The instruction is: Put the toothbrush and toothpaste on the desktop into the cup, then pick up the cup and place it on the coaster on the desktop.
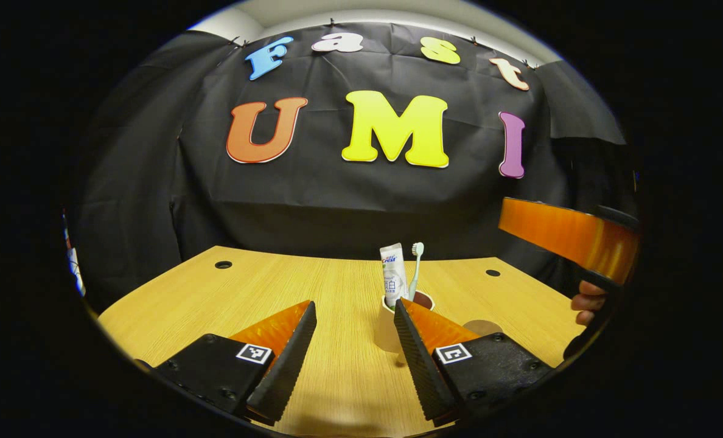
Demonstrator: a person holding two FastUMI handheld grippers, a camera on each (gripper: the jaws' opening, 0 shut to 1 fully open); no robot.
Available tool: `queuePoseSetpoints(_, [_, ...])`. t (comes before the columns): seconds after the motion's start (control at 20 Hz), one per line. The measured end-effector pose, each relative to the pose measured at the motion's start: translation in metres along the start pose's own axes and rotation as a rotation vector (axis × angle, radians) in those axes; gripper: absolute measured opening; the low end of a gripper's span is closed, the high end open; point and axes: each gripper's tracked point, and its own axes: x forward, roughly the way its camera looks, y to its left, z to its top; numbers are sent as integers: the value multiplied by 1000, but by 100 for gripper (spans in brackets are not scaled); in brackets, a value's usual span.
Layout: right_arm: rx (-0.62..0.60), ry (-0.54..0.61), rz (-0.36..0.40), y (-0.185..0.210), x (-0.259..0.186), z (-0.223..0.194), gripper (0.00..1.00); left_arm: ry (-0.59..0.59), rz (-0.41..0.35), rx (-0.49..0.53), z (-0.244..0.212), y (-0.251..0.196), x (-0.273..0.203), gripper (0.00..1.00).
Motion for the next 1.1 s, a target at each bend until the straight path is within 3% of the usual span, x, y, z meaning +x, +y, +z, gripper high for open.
queuePoseSetpoints(0.05, [-4,-6,-16,-9,-9,-1,99,18,-2,6,-1,-6,4,82])
queuePoseSetpoints(0.1, [3,-6,-21,-17,-17,-2,93,38,-3,11,-3,-11,7,82])
queuePoseSetpoints(0.25, [36,18,-9,-33,-41,-14,95,134,49,17,-15,-12,23,83])
queuePoseSetpoints(0.45, [60,19,-22,-59,-66,-25,96,262,57,4,-32,-20,44,84])
queuePoseSetpoints(0.6, [78,48,0,-70,-82,-43,96,330,45,-19,-31,-27,52,84])
queuePoseSetpoints(0.75, [73,37,-28,-90,-93,-47,95,431,6,-35,-30,-38,58,84])
queuePoseSetpoints(0.85, [99,42,-9,-92,-100,-52,92,578,-45,-55,-41,-51,58,84])
queuePoseSetpoints(1.0, [96,33,-24,-105,-103,-46,95,779,-26,-117,-59,-59,57,83])
queuePoseSetpoints(1.05, [98,11,-22,-106,-107,-39,95,832,-34,-122,-64,-63,56,92])
queuePoseSetpoints(1.1, [104,-5,-18,-106,-108,-35,93,878,-39,-105,-69,-65,55,83])
